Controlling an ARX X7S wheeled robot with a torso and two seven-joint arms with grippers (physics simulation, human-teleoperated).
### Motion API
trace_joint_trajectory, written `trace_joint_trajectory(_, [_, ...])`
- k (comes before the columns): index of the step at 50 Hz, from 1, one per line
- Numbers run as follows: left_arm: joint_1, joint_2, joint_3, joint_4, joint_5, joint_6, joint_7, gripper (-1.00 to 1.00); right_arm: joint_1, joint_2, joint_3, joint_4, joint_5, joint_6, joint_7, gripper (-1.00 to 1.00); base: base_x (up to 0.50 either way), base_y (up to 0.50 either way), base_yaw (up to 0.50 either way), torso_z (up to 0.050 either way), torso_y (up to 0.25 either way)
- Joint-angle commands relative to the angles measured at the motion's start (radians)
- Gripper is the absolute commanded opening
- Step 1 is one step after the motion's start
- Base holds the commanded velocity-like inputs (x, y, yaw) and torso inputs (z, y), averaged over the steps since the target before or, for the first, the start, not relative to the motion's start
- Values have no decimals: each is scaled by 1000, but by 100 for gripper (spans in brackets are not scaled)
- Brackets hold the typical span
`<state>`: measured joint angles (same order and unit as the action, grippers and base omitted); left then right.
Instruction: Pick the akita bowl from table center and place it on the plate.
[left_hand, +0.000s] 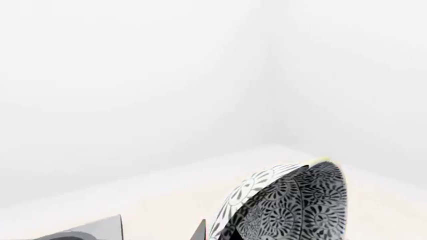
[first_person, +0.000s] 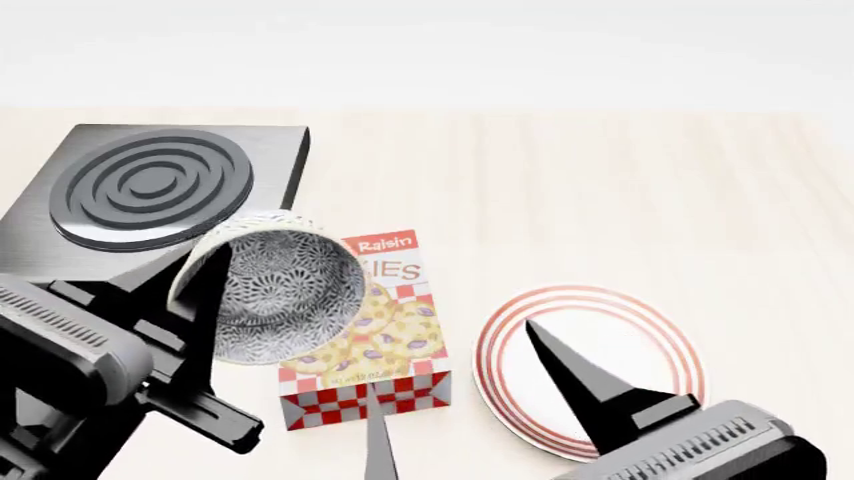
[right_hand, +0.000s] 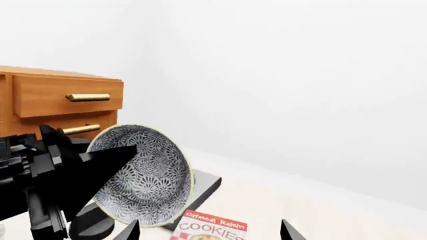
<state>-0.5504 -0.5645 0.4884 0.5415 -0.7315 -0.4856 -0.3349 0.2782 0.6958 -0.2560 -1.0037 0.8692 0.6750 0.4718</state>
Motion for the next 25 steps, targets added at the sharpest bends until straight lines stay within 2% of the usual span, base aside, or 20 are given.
trace_joint_trajectory(1, [-51, -11, -2, -14, -26, -12, 120, -100, 70, 74, -20, -38, 28, 8, 59, 100, 0, 0, 0, 0, 0])
trace_joint_trajectory(8, [-45, -9, 5, -25, -30, 3, 146, -100, 124, 83, -54, -25, 62, -8, 69, 100, 0, 0, 0, 0, 0])
trace_joint_trajectory(13, [-54, -12, 8, -8, -35, -1, 151, -100, 142, 85, -103, -24, 15, 2, 51, 100, 0, 0, 0, 0, 0])
trace_joint_trajectory(25, [-52, -17, 15, 34, -44, 2, 157, -100, 139, 85, -122, 14, -38, -40, 30, 100, 0, 0, 0, 0, 1])
